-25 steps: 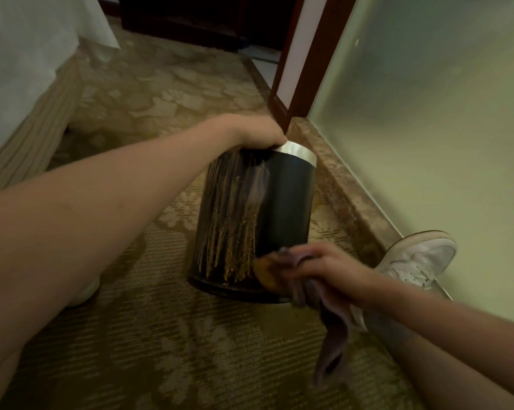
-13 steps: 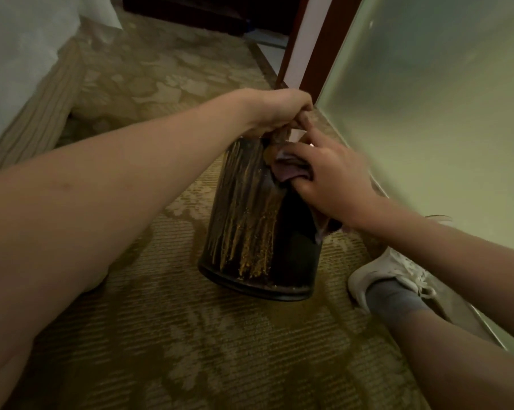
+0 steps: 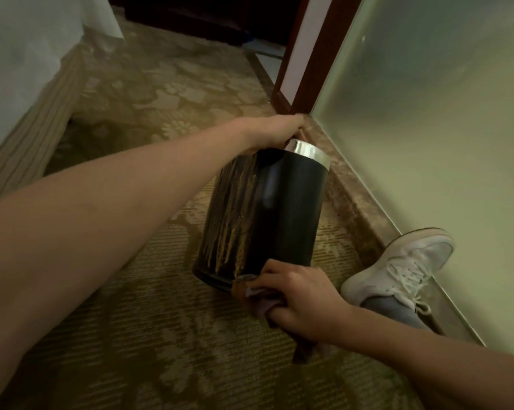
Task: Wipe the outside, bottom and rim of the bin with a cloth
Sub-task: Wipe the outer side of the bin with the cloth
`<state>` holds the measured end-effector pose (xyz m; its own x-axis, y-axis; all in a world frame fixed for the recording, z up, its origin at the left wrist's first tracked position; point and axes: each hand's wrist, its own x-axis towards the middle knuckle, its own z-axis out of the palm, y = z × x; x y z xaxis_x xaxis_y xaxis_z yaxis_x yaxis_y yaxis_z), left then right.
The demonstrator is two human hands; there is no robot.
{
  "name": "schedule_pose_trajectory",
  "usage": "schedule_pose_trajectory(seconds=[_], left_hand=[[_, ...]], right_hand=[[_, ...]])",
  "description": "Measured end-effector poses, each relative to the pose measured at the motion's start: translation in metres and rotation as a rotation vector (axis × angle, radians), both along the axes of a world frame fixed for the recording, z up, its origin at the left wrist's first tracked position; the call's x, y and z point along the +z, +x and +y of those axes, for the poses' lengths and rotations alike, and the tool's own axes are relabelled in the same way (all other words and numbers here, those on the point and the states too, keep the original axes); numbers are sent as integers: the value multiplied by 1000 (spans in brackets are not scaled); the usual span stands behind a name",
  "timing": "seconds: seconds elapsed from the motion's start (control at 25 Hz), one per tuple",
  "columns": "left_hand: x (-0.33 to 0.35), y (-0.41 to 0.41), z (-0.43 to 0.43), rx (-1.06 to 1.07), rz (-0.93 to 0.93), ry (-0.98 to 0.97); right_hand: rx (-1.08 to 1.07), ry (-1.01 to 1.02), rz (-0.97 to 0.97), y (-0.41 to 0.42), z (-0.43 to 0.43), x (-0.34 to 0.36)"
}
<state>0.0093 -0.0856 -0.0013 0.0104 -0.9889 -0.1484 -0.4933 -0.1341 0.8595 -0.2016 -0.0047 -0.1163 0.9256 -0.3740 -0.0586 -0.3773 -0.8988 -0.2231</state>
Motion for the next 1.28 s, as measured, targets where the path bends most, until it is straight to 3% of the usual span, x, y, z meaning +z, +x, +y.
schedule_pose_trajectory(seconds=[0.08, 0.16, 0.24, 0.32, 0.4, 0.48, 0.56, 0.72, 0.92, 1.04, 1.12, 1.16, 1.28], left_hand=[[1, -4, -2, -18, 28, 21], [0, -3, -5, -18, 58, 44], [1, 1, -8, 14, 100, 49], [3, 3, -9, 36, 132, 33], [6, 1, -6, 33, 159, -19], [6, 0, -3, 26, 172, -53], [6, 1, -4, 40, 161, -51], [10, 7, -1, 33, 130, 16], [7, 17, -3, 30, 104, 5], [9, 16, 1, 3, 109, 89], [12, 15, 4, -5, 100, 133], [12, 17, 4, -3, 100, 143], [11, 24, 2, -13, 148, 161]], right_hand=[[-42, 209, 64, -3, -10, 7], [-133, 571, 89, -2, -27, 27], [-261, 715, -64, 4, -56, 53], [-339, 566, -310, 14, -82, 83], [-320, 190, -439, 26, -100, 101], [-307, -153, -409, 34, -111, 106], [-319, -284, -370, 41, -112, 102], [-159, -273, -310, 30, -86, 65], [140, -111, -41, -15, -19, 0], [76, 204, 14, -12, -30, 13], [-56, 440, -142, -7, -51, 35], [-143, 449, -274, -5, -65, 48], [-302, 138, -577, 1, -102, 83]])
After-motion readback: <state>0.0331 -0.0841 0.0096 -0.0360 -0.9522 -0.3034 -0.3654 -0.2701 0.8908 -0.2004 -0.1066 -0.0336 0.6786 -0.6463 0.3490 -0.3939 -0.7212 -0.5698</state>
